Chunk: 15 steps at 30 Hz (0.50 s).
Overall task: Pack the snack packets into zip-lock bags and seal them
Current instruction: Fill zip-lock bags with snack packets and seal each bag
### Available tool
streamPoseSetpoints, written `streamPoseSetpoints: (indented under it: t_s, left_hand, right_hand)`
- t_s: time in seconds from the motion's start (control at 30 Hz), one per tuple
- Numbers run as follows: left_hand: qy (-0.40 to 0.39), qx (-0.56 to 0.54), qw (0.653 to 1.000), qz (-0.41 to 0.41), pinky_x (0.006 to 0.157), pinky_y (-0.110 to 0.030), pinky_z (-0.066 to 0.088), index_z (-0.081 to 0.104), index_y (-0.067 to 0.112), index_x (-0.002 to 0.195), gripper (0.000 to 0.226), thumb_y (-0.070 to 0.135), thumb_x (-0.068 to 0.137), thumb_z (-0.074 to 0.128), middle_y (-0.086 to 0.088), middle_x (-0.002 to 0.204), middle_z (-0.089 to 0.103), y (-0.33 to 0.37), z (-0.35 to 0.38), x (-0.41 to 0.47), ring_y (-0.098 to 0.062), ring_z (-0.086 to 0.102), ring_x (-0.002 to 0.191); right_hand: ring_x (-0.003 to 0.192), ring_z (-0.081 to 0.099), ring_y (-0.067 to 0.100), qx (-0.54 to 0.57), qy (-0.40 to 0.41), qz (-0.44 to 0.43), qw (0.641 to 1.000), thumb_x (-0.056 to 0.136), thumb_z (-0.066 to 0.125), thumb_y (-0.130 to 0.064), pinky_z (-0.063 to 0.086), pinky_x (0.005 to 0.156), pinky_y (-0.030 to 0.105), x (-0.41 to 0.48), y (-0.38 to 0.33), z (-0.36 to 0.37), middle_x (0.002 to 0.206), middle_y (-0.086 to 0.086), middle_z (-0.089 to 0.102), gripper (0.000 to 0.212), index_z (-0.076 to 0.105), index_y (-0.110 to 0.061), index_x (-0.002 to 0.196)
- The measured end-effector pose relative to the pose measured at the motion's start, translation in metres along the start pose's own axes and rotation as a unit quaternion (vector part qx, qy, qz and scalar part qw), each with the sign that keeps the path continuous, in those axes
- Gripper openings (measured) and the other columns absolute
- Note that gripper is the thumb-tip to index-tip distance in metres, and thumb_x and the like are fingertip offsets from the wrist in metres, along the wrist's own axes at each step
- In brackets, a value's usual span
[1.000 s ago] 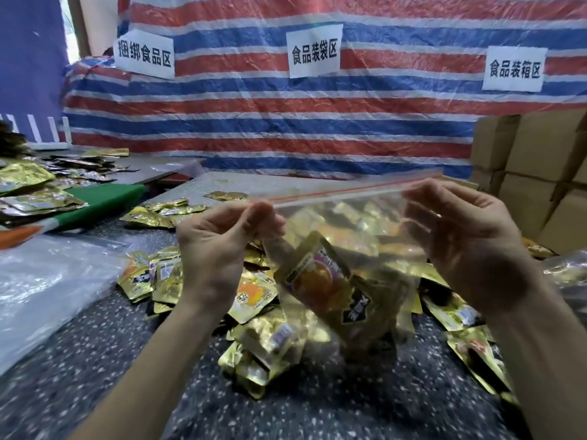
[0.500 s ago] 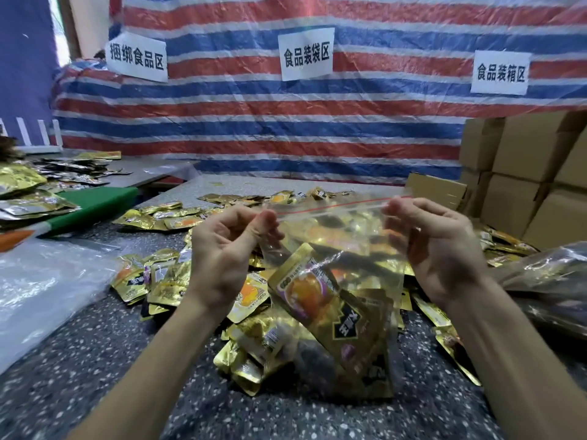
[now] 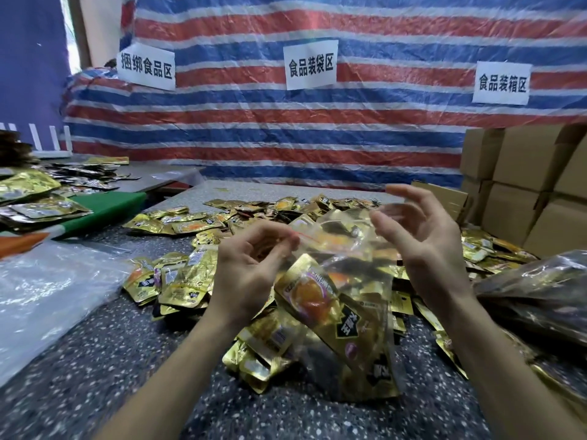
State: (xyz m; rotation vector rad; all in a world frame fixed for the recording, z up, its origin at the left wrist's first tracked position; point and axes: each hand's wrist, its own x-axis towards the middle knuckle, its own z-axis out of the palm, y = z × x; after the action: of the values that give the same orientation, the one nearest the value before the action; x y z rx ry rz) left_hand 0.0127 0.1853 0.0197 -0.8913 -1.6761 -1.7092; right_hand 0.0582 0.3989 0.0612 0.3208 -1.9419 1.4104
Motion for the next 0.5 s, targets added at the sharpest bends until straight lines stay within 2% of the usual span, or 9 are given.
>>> streamPoseSetpoints:
  t_s: [0.03, 0.07, 0.13, 0.17, 0.23, 0.3, 0.37, 0.5]
  left_hand:
    - [-0.017, 0.035, 0.999, 0.023, 0.070, -0.026, 0.055, 0.071, 0.009, 0.089, 0.004, 0.007, 0.087, 0.068, 0.000, 0.082, 0.072, 0.000, 0.001, -0.002, -0.015, 0.068, 0.079]
    - [-0.029, 0.061, 0.997, 0.043, 0.072, -0.026, 0.055, 0.070, 0.007, 0.090, 0.005, 0.007, 0.087, 0.066, 0.000, 0.084, 0.071, -0.001, 0.002, -0.003, -0.014, 0.068, 0.081]
    - [-0.037, 0.081, 0.994, 0.070, 0.075, -0.023, 0.053, 0.070, 0.005, 0.090, 0.005, 0.007, 0.087, 0.066, 0.001, 0.087, 0.071, 0.001, 0.004, -0.004, -0.012, 0.067, 0.083]
    - [-0.040, 0.082, 0.992, 0.082, 0.076, -0.022, 0.052, 0.069, 0.005, 0.089, 0.004, 0.005, 0.087, 0.066, 0.001, 0.087, 0.071, 0.001, 0.005, -0.004, -0.012, 0.067, 0.084]
    - [-0.047, 0.076, 0.991, 0.104, 0.078, -0.022, 0.051, 0.069, 0.007, 0.090, 0.008, 0.000, 0.086, 0.066, 0.003, 0.088, 0.071, 0.003, 0.007, -0.004, -0.012, 0.068, 0.085]
    - [-0.057, 0.062, 0.990, 0.116, 0.078, -0.021, 0.051, 0.069, 0.008, 0.092, 0.011, -0.001, 0.086, 0.067, 0.005, 0.089, 0.071, 0.003, 0.007, -0.004, -0.012, 0.069, 0.086]
    - [-0.060, 0.052, 0.990, 0.120, 0.078, -0.022, 0.052, 0.070, 0.009, 0.093, 0.010, 0.001, 0.087, 0.068, 0.007, 0.089, 0.072, 0.004, 0.007, -0.004, -0.011, 0.069, 0.086]
    - [-0.047, -0.014, 0.995, 0.091, 0.074, -0.030, 0.058, 0.072, 0.015, 0.094, 0.017, 0.000, 0.086, 0.069, 0.007, 0.089, 0.074, 0.010, 0.009, -0.004, -0.016, 0.072, 0.082]
  right_hand:
    - [0.101, 0.063, 0.001, -0.069, 0.011, -0.062, 0.996, 0.081, 0.077, -0.036, 0.050, 0.091, 0.021, -0.001, -0.002, 0.003, 0.110, -0.013, 0.067, 0.046, 0.057, -0.031, 0.122]
    - [0.111, 0.057, -0.001, -0.142, 0.016, -0.127, 0.982, 0.081, 0.074, -0.039, 0.044, 0.098, 0.022, -0.003, -0.004, 0.006, 0.118, -0.016, 0.062, 0.048, 0.057, -0.030, 0.125]
    - [0.130, 0.044, 0.007, -0.253, -0.024, -0.226, 0.940, 0.082, 0.067, -0.044, 0.030, 0.113, 0.037, -0.007, -0.007, 0.016, 0.133, -0.015, 0.054, 0.048, 0.062, -0.026, 0.127]
    - [0.138, 0.039, 0.010, -0.280, -0.060, -0.251, 0.925, 0.084, 0.064, -0.045, 0.023, 0.117, 0.043, -0.009, -0.007, 0.021, 0.138, -0.014, 0.053, 0.046, 0.064, -0.025, 0.126]
    - [0.144, 0.034, 0.011, -0.283, -0.123, -0.252, 0.917, 0.087, 0.064, -0.043, 0.015, 0.120, 0.052, -0.014, -0.005, 0.029, 0.138, -0.013, 0.058, 0.040, 0.068, -0.026, 0.123]
    - [0.140, 0.041, 0.009, -0.256, -0.150, -0.230, 0.927, 0.087, 0.065, -0.039, 0.015, 0.120, 0.054, -0.016, -0.004, 0.029, 0.127, -0.013, 0.066, 0.035, 0.070, -0.025, 0.118]
    - [0.126, 0.054, 0.009, -0.234, -0.133, -0.230, 0.935, 0.086, 0.068, -0.037, 0.022, 0.118, 0.053, -0.015, -0.005, 0.025, 0.109, -0.013, 0.071, 0.025, 0.073, -0.025, 0.107]
    - [0.095, 0.062, 0.012, -0.198, -0.113, -0.250, 0.941, 0.082, 0.076, -0.031, 0.043, 0.098, 0.051, -0.012, -0.018, 0.020, 0.086, -0.016, 0.068, 0.010, 0.076, -0.028, 0.091]
